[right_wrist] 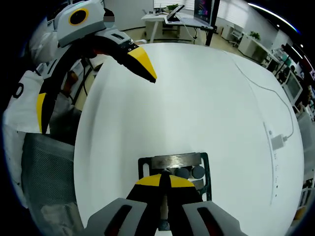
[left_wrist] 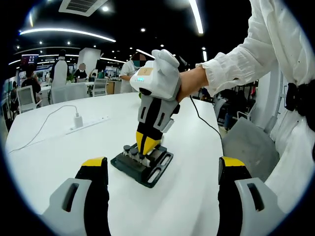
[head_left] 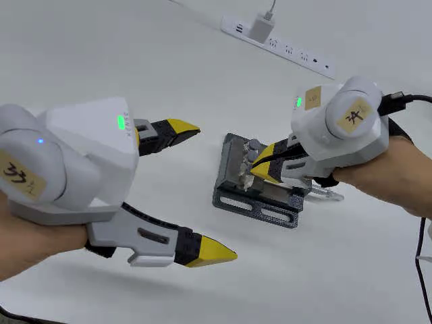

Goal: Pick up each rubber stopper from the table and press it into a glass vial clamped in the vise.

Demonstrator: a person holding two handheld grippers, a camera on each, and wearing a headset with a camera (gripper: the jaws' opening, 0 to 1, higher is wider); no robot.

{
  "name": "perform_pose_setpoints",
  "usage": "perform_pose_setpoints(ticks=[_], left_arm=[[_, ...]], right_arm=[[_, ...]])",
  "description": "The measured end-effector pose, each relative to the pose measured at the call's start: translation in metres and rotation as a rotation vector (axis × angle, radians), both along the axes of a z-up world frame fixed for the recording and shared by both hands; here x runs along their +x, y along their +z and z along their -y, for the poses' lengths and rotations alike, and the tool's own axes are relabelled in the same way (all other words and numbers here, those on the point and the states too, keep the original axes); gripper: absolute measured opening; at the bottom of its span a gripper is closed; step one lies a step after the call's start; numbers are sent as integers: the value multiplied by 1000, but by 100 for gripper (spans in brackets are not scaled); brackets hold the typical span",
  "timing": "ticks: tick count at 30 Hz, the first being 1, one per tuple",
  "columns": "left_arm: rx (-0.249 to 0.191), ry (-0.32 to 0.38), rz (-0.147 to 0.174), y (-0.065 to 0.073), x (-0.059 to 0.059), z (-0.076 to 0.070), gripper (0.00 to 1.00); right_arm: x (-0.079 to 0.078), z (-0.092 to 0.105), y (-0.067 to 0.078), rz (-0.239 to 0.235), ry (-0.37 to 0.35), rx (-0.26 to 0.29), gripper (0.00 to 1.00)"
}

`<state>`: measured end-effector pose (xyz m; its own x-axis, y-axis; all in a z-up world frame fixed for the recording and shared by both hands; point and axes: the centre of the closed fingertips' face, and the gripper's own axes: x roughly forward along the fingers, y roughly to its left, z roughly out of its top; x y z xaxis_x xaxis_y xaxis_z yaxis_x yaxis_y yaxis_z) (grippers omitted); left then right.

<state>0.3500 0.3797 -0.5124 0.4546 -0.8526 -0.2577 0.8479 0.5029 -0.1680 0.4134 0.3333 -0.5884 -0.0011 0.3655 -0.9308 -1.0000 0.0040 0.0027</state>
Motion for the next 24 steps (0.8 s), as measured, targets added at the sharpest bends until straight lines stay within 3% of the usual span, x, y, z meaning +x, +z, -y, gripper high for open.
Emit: perform_pose_setpoints(ticks=[12,24], left_arm=[[-11,6,7,3,3,0,92],[-18,9,11,3,6,0,91]], right_arm=[[-1,-2,-1,-4,35,-47,0],[-2,-3,-3,-23,3,-113,0]])
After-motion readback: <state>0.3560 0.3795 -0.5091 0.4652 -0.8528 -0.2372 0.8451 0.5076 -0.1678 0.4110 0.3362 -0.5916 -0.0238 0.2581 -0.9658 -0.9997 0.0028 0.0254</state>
